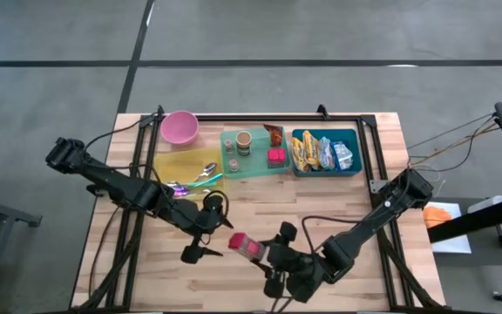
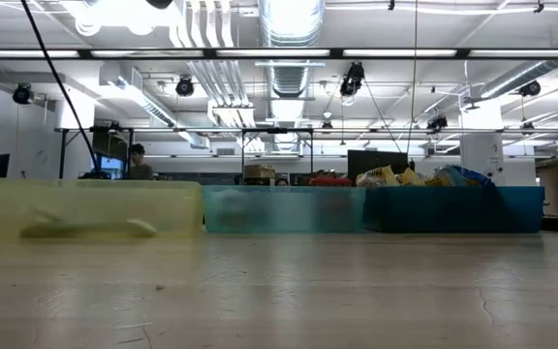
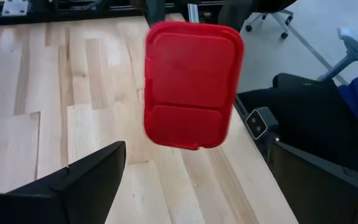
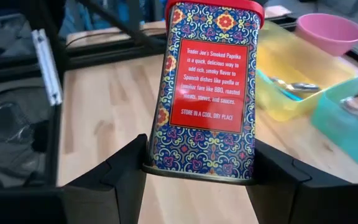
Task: Pick & Place Food Item
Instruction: Put the red seasoning can into the green bin
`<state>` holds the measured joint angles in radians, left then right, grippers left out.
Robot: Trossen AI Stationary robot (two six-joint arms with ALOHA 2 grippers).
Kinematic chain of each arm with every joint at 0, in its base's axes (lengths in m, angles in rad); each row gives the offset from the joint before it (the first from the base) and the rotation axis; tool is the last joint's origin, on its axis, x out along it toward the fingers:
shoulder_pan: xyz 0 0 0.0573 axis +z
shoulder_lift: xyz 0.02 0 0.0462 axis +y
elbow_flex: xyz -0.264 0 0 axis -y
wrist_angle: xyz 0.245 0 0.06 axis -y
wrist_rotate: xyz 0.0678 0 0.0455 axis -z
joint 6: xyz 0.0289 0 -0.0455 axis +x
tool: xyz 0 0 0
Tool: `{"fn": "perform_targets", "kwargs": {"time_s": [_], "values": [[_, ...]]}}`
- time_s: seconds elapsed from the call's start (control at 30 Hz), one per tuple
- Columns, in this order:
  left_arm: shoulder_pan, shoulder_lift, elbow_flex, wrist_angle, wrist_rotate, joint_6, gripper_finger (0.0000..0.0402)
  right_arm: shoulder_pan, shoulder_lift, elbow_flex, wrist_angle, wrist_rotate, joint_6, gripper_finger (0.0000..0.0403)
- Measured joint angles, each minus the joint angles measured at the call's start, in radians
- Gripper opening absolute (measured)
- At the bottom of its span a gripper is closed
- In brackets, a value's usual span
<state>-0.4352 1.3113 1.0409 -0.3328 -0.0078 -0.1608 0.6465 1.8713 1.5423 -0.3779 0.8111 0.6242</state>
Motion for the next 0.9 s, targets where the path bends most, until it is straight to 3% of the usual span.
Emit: {"fn": "perform_targets", "kwargs": {"time_s": [0.9], "values": [[-0.002,0.034,0.000,0.188,0.053,0.030,0.0398,-0.040,0.000,-0.038,0.228,-0.057,-0.195,0.0213]]}}
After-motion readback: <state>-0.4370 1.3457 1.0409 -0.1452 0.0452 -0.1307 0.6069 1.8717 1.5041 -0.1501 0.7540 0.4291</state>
